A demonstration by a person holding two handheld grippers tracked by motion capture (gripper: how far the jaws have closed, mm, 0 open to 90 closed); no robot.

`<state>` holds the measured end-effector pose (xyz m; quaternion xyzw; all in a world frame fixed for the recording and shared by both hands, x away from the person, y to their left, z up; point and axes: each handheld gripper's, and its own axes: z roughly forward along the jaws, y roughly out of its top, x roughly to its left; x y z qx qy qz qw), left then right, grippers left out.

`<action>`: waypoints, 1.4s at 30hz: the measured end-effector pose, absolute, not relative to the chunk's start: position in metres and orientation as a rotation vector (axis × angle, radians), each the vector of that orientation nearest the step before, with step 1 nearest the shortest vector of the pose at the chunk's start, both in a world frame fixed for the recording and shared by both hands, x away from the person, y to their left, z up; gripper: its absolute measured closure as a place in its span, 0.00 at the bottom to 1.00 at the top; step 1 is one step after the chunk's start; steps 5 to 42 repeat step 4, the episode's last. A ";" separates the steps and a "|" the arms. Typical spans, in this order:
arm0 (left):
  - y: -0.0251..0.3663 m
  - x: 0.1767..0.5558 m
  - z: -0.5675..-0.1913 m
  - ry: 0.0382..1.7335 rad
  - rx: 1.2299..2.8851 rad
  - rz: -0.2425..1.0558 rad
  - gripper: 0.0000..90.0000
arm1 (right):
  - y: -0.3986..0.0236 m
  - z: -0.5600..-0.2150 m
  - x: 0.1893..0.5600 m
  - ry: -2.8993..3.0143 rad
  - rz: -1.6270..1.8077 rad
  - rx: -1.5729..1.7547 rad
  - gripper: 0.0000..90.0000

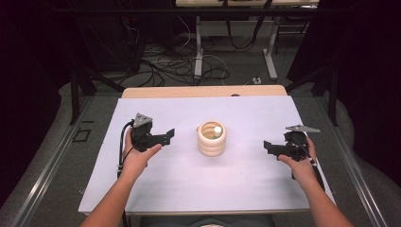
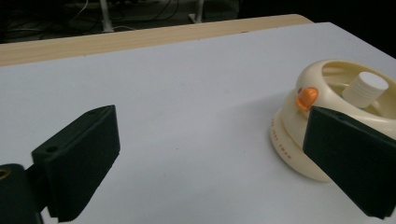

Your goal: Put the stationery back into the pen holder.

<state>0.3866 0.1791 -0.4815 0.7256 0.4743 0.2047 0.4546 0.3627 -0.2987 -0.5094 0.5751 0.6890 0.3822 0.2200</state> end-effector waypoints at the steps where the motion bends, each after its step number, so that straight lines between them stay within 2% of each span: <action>1: 0.182 0.386 -0.482 1.175 1.790 0.514 0.03 | -0.299 -0.509 0.363 1.904 1.057 1.586 0.00; 42: 0.190 0.385 -0.484 1.191 1.789 0.521 0.01 | -0.300 -0.510 0.364 1.901 1.061 1.596 0.00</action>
